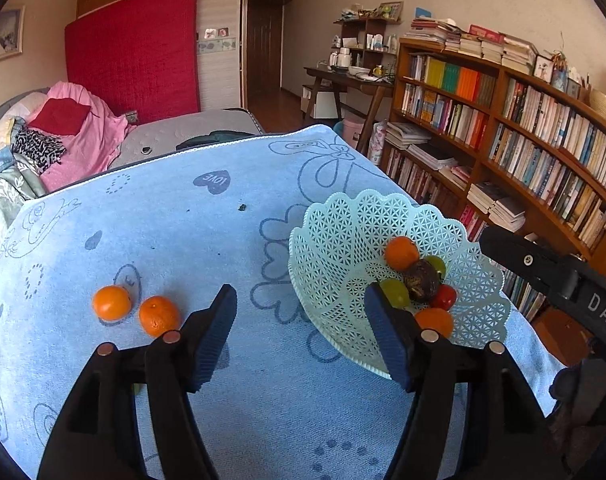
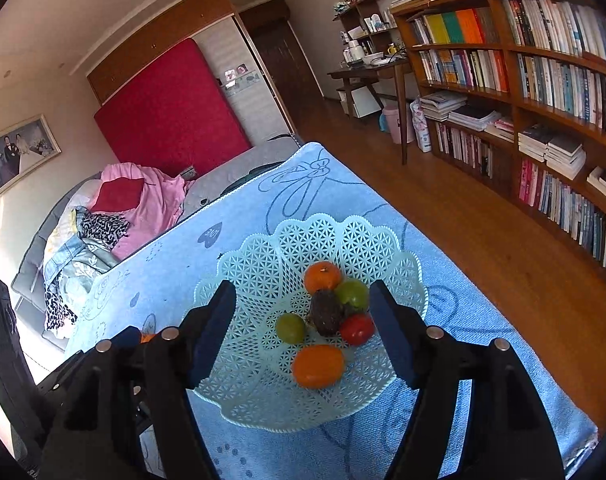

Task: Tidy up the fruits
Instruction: 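Move both open grippers back toward the remaining fruit, then close the left gripper around the green tomato, then grasp another large orange with the right gripper while left lifts the green tomato, then carry both fruits over the white basket and open the left gripper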

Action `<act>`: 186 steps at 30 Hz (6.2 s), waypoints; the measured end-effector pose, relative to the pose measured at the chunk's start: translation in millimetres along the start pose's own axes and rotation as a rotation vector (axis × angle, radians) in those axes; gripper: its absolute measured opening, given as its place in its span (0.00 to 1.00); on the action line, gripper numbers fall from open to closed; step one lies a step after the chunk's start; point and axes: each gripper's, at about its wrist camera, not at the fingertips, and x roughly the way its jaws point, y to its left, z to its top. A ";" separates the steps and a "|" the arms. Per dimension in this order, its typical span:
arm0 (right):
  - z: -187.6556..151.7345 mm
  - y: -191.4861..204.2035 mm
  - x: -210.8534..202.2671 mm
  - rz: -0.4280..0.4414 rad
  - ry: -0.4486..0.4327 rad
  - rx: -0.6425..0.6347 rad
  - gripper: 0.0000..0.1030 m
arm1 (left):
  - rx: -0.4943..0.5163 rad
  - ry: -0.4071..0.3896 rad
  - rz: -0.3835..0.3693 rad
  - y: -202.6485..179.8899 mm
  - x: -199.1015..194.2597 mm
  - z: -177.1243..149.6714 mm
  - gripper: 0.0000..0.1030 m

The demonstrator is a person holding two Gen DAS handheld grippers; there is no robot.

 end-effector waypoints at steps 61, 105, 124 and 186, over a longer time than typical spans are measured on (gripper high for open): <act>-38.9 76.1 -8.0 0.172 0.038 -0.164 0.77 | -0.186 0.010 0.301 154.8 -60.0 -40.8 0.89; -60.3 104.1 18.0 0.191 0.117 -0.261 0.77 | -0.174 0.132 0.172 155.9 -0.9 -74.9 0.29; -78.1 205.9 111.4 0.262 0.300 -0.441 0.67 | -0.323 0.039 0.311 208.1 -42.4 -86.0 0.29; -68.1 169.1 63.2 0.268 0.227 -0.329 0.39 | -0.270 -0.022 0.302 176.2 -58.1 -75.9 0.29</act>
